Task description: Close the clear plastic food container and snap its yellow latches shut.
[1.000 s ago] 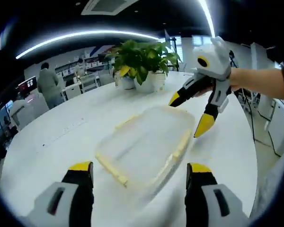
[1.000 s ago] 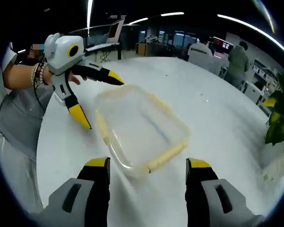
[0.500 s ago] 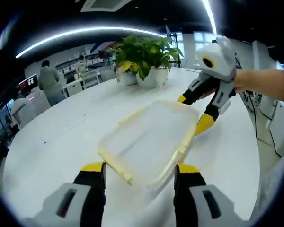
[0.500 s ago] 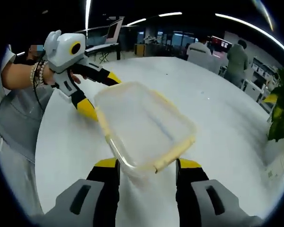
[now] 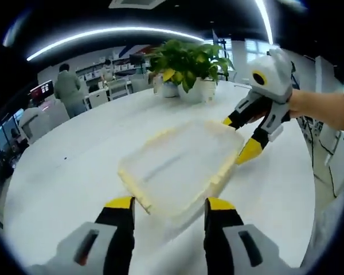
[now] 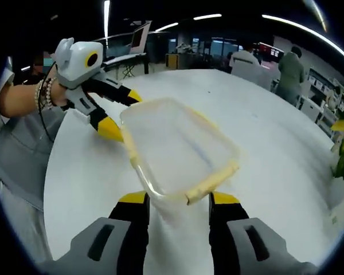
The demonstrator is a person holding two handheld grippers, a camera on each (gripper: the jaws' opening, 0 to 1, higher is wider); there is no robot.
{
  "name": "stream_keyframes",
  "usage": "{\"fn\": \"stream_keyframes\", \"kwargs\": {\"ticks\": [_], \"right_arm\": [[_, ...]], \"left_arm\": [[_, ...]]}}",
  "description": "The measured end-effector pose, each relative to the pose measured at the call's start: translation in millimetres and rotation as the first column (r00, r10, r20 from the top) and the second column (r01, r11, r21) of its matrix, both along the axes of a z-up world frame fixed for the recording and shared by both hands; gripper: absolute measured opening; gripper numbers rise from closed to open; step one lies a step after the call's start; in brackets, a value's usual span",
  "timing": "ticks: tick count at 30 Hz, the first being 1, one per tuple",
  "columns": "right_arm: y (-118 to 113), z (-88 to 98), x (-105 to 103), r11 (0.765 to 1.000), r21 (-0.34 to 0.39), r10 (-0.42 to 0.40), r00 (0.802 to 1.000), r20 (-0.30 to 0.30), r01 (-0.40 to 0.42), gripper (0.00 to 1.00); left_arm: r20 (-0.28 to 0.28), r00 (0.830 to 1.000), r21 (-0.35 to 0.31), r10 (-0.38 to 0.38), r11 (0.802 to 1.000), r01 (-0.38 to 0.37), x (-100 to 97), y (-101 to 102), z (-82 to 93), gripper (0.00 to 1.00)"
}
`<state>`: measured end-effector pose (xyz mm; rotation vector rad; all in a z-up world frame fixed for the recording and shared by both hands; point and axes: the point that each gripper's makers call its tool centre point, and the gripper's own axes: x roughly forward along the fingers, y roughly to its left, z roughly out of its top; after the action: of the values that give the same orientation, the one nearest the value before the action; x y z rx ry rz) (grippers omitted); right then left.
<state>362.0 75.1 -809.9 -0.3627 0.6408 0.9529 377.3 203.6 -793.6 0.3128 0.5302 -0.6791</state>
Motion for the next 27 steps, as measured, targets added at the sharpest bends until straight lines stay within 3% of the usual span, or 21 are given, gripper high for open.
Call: {"fn": "stream_keyframes", "kwargs": {"ticks": [8,12,27], "right_arm": [[39.6,-1.1,19.5,0.999,0.010,0.037,0.999,0.012,-0.037,0.34],[57.6,-0.7,32.6,0.999,0.011,0.040,0.999,0.020,-0.040,0.32],[99.8,-2.1,90.0,0.999,0.033,0.028,0.999,0.027,-0.029,0.32]], "left_arm": [[0.015,0.997,0.032,0.079,0.996,-0.080,14.6,43.1,0.0,0.37],[0.010,0.991,0.016,0.136,0.991,-0.136,27.5,62.5,-0.9,0.35],[0.025,0.980,0.019,0.199,0.980,-0.199,75.4,102.8,-9.6,0.33]]}}
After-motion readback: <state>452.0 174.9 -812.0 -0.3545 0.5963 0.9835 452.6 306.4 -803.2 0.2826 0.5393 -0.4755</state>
